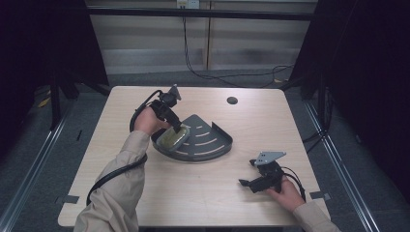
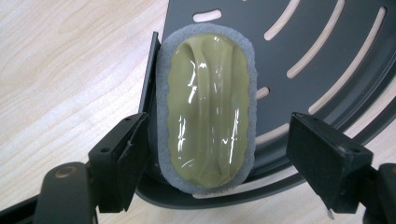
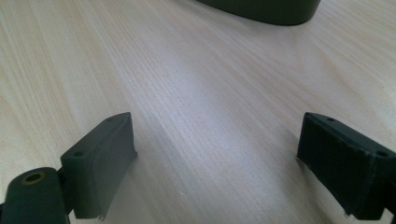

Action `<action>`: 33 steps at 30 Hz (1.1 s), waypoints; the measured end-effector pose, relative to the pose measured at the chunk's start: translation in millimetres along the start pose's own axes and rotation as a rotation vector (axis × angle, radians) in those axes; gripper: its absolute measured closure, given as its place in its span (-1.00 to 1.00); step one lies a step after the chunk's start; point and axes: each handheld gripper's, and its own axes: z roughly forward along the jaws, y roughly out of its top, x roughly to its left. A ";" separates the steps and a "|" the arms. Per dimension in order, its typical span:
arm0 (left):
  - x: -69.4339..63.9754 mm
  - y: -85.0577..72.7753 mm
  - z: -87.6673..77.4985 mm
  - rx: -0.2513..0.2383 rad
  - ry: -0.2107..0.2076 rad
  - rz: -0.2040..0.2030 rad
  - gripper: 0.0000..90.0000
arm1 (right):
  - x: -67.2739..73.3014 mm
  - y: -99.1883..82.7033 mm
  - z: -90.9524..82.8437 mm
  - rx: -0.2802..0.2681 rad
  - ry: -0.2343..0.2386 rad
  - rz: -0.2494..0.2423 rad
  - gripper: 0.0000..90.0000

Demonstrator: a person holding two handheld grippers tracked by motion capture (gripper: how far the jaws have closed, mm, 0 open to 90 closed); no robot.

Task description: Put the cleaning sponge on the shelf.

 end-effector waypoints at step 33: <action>15.4 -49.1 -23.9 -0.038 -0.023 -0.048 -0.57 | 0.0 -0.1 0.0 0.000 0.000 -0.001 -0.76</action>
